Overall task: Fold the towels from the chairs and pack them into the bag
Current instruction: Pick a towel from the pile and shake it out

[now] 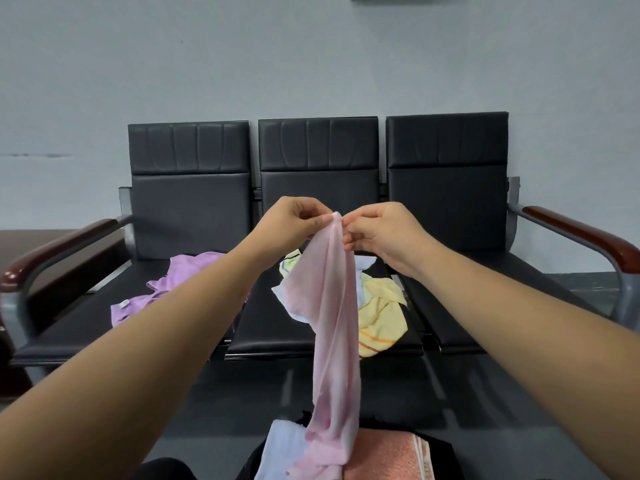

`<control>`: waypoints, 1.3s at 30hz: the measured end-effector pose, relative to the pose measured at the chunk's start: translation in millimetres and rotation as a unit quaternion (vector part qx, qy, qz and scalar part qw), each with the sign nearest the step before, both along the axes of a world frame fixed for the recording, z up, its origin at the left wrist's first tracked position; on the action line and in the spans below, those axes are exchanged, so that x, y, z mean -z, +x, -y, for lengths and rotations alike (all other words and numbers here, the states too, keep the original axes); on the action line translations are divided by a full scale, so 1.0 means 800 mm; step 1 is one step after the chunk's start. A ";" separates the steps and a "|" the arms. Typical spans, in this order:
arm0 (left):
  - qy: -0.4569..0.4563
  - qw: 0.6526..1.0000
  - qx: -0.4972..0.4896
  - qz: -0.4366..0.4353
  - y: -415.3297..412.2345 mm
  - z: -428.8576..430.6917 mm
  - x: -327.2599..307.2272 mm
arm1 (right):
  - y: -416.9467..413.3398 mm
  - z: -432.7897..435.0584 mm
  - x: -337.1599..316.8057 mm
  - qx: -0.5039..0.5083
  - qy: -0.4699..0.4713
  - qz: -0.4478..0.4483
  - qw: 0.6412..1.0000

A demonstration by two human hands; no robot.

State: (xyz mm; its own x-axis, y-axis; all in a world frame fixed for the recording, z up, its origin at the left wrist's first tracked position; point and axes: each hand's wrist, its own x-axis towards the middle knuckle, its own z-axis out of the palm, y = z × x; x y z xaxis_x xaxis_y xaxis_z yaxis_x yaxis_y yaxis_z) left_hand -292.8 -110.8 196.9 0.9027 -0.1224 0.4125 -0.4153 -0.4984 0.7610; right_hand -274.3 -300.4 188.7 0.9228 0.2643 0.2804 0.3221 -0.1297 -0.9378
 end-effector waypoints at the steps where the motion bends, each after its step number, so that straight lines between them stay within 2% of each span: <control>1: 0.000 1.000 -0.001 0.002 0.000 0.000 0.000 | 0.000 -0.001 0.001 -0.010 0.005 0.000 1.000; 6: -0.017 1.000 0.002 0.009 0.001 0.000 0.003 | 0.001 -0.001 0.006 -0.006 -0.055 0.038 0.998; 8: -0.006 1.000 0.016 -0.017 0.002 -0.004 0.005 | 0.004 -0.001 0.004 0.008 -0.044 0.034 0.998; 12: 0.180 0.973 0.049 -0.134 0.008 -0.035 0.024 | 0.011 0.009 -0.001 -0.014 0.066 0.010 0.998; 14: 0.208 0.965 0.043 -0.157 0.015 -0.052 0.039 | 0.014 0.019 -0.002 -0.004 0.079 -0.001 0.997; 16: 0.166 0.973 0.018 -0.157 0.016 -0.066 0.049 | 0.020 0.029 -0.001 0.033 0.054 -0.009 0.998; 20: -0.024 0.989 0.006 -0.144 0.021 -0.076 0.053 | 0.030 0.046 0.011 0.129 -0.085 -0.009 0.988; 22: -0.095 0.990 -0.009 -0.101 0.026 -0.067 0.038 | 0.034 0.046 0.005 0.156 -0.111 -0.001 0.982; 24: -0.166 0.985 -0.015 -0.033 0.030 -0.054 0.009 | 0.039 0.044 -0.022 0.160 -0.051 0.010 0.986; 25: -0.221 0.975 0.009 -0.005 0.031 -0.050 -0.008 | 0.041 0.045 -0.042 0.144 0.021 0.009 0.989; 27: -0.326 0.942 0.082 0.011 0.033 -0.046 -0.039 | 0.041 0.049 -0.078 0.038 0.208 -0.031 0.977; 28: -0.337 0.937 0.096 0.010 0.034 -0.046 -0.049 | 0.040 0.052 -0.089 -0.023 0.270 -0.054 0.961; 29: -0.310 0.947 0.086 0.009 0.035 -0.046 -0.056 | 0.039 0.053 -0.092 -0.054 0.277 -0.065 0.957; 30: -0.250 0.967 0.056 0.007 0.036 -0.047 -0.058 | 0.039 0.054 -0.089 -0.039 0.225 -0.057 0.972; 31: -0.191 0.981 0.025 0.007 0.038 -0.048 -0.055 | 0.039 0.055 -0.082 0.011 0.124 -0.028 0.992; 32: -0.151 0.989 -0.003 0.010 0.038 -0.048 -0.051 | 0.039 0.056 -0.073 0.074 0.011 0.010 0.997; 33: -0.135 0.990 -0.026 0.013 0.040 -0.050 -0.046 | 0.041 0.059 -0.065 0.123 -0.060 0.038 0.990; 34: -0.132 0.990 -0.042 0.016 0.041 -0.052 -0.039 | 0.043 0.062 -0.059 0.148 -0.088 0.049 0.984; 39: -0.138 0.988 -0.052 0.039 0.038 -0.041 -0.021 | 0.049 0.060 -0.046 0.153 -0.077 0.020 0.985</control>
State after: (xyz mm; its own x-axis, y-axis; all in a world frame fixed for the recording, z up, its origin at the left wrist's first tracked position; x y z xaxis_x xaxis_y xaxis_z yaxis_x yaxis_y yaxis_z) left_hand -262.5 -77.9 214.1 0.8682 0.0957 0.4868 -0.4364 -0.3195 0.8411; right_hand -235.3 -348.2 225.4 0.9549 0.0177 0.2964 0.2820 -0.3660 -0.8868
